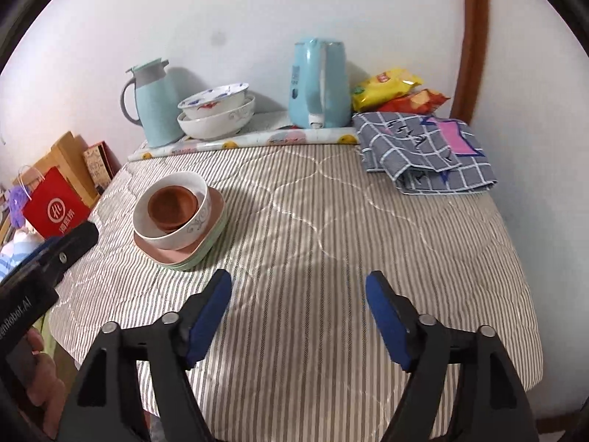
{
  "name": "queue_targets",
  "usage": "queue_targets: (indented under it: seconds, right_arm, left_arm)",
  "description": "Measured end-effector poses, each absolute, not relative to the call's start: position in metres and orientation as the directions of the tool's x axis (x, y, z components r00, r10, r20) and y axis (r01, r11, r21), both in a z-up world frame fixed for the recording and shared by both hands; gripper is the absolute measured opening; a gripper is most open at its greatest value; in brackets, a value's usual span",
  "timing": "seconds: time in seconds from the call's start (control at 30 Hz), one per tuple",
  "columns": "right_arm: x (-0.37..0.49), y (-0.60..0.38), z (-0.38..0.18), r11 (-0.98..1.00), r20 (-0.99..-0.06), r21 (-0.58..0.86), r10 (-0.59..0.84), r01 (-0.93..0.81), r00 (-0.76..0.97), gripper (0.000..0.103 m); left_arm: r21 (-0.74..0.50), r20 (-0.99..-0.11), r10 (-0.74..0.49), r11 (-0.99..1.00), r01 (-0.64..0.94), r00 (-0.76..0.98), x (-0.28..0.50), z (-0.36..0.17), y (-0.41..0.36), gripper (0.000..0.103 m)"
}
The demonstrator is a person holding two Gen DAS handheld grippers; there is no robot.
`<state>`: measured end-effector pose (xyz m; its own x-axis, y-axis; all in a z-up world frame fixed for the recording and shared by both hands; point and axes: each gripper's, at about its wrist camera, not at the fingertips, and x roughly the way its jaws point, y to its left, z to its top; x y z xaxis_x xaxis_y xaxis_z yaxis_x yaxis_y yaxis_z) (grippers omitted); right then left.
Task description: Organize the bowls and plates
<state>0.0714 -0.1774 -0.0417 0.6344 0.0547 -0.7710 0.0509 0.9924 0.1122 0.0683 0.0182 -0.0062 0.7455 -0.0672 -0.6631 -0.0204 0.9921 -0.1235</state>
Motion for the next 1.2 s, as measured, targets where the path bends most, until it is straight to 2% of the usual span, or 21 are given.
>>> queue_targets:
  seconds: [0.07,0.2,0.33,0.7,1.2]
  right_arm:
    - [0.061,-0.183,-0.039,0.99,-0.758,0.127,0.059,0.059,0.649,0.081]
    - [0.045,-0.189,-0.037,0.991,-0.75,0.119,0.046,0.067,0.66,0.093]
    - [0.033,-0.189,-0.029,0.994,-0.727,0.08,0.004,0.079,0.687,0.097]
    - [0.014,-0.193,-0.02,0.994,-0.705,0.047,-0.034,0.094,0.708,0.097]
    - [0.001,-0.198,-0.013,0.992,-0.693,0.046,-0.05,0.113,0.719,0.097]
  left_arm:
    - [-0.109,-0.66,-0.063,0.994,-0.013,0.748,0.059,-0.007,0.013,0.089]
    - [-0.109,-0.655,-0.071,0.994,0.0,0.752,0.046,-0.005,0.006,0.089]
    - [-0.101,-0.653,-0.082,0.995,0.021,0.753,0.039,0.001,0.0,0.089]
    - [-0.108,-0.631,-0.089,0.994,0.027,0.771,0.02,0.01,-0.007,0.096]
    - [-0.11,-0.631,-0.113,0.992,0.056,0.768,0.011,0.011,-0.014,0.097]
